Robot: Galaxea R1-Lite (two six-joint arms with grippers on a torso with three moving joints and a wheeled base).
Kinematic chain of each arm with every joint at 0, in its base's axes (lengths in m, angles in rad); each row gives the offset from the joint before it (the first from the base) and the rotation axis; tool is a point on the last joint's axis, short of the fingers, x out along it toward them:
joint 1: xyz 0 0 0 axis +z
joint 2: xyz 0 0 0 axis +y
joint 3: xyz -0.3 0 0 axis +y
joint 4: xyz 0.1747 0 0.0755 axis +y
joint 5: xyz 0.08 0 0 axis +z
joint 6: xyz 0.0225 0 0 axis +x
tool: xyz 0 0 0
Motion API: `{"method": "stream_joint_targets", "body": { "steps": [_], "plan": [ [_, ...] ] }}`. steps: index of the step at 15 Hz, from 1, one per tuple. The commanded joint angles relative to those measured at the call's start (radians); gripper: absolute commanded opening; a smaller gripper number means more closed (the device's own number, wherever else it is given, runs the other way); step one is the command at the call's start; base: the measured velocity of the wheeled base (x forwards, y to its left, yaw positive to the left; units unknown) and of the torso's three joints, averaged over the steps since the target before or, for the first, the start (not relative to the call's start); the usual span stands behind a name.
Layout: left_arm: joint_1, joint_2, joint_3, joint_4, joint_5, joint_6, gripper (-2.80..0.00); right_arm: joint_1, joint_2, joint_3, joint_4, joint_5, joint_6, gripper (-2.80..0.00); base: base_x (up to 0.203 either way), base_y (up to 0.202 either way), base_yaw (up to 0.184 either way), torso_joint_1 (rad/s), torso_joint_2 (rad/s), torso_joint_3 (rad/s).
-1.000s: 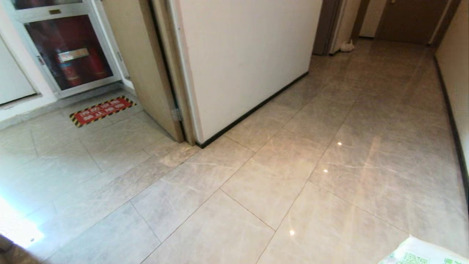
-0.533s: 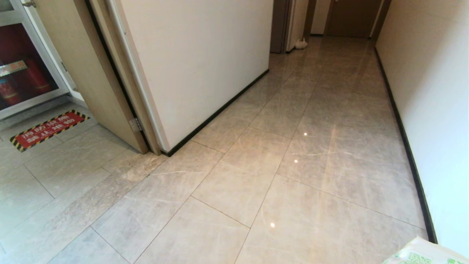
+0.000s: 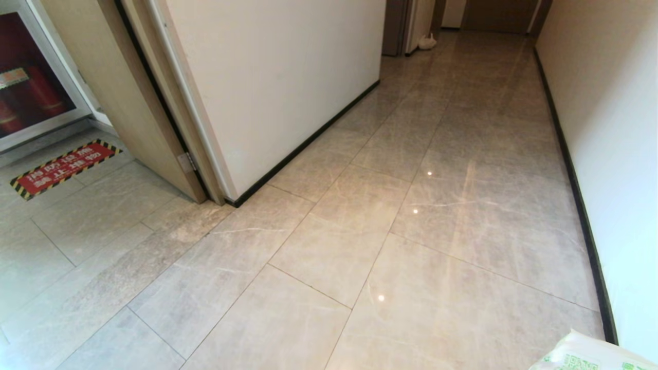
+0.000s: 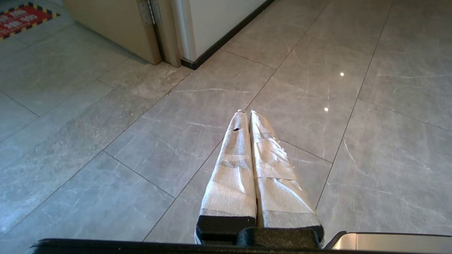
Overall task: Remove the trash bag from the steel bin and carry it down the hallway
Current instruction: Put the trash bag at the door
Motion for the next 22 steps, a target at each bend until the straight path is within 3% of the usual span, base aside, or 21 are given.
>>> {"method": "stream_joint_targets", "body": {
  "steps": [1, 22],
  "plan": [
    [0.0, 0.0, 0.0, 0.0, 0.001, -0.001, -2.8, 0.0, 0.0, 0.0, -0.001, 0.0, -0.002, -2.8, 0.0, 0.0, 0.0, 0.003, 0.0, -0.195],
    [0.0, 0.0, 0.0, 0.0, 0.0, -0.001, -2.8, 0.0, 0.0, 0.001, -0.001, 0.0, -0.002, -2.8, 0.0, 0.0, 0.0, 0.004, 0.0, -0.198]
  ]
}}
